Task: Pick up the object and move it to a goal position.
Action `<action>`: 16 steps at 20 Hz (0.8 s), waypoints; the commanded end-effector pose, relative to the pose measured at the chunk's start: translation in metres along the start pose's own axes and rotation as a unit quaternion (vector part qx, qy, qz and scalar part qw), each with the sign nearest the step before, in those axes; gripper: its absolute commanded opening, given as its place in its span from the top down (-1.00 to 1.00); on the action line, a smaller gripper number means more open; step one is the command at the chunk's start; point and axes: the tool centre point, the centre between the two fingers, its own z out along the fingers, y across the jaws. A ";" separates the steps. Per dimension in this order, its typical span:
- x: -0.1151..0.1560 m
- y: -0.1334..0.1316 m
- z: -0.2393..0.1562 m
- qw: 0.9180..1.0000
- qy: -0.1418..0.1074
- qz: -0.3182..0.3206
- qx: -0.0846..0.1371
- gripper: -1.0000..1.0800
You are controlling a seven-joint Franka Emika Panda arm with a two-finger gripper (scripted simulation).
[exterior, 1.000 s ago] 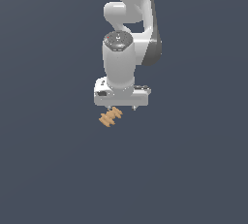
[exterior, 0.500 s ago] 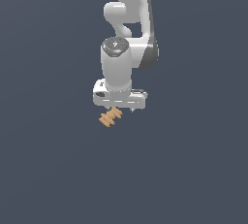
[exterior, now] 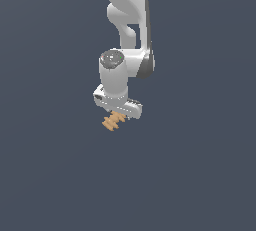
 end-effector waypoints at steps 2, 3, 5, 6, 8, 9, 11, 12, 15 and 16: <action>-0.006 0.014 0.016 0.998 0.001 0.055 -0.002 -0.92; -0.007 0.017 0.020 0.998 0.001 0.068 -0.003 -0.92; -0.010 0.024 0.027 0.996 0.002 0.092 -0.004 -0.92; -0.011 0.027 0.030 0.995 0.002 0.102 -0.004 -0.92; -0.014 0.032 0.035 0.993 0.002 0.121 -0.005 -0.92; -0.015 0.034 0.037 0.992 0.003 0.129 -0.006 -0.92; -0.016 0.037 0.041 0.990 0.003 0.141 -0.007 -0.92; -0.017 0.039 0.042 0.989 0.003 0.146 -0.007 -0.92; -0.018 0.041 0.045 0.988 0.004 0.156 -0.008 -0.92; -0.019 0.042 0.045 0.988 0.004 0.157 -0.008 -0.92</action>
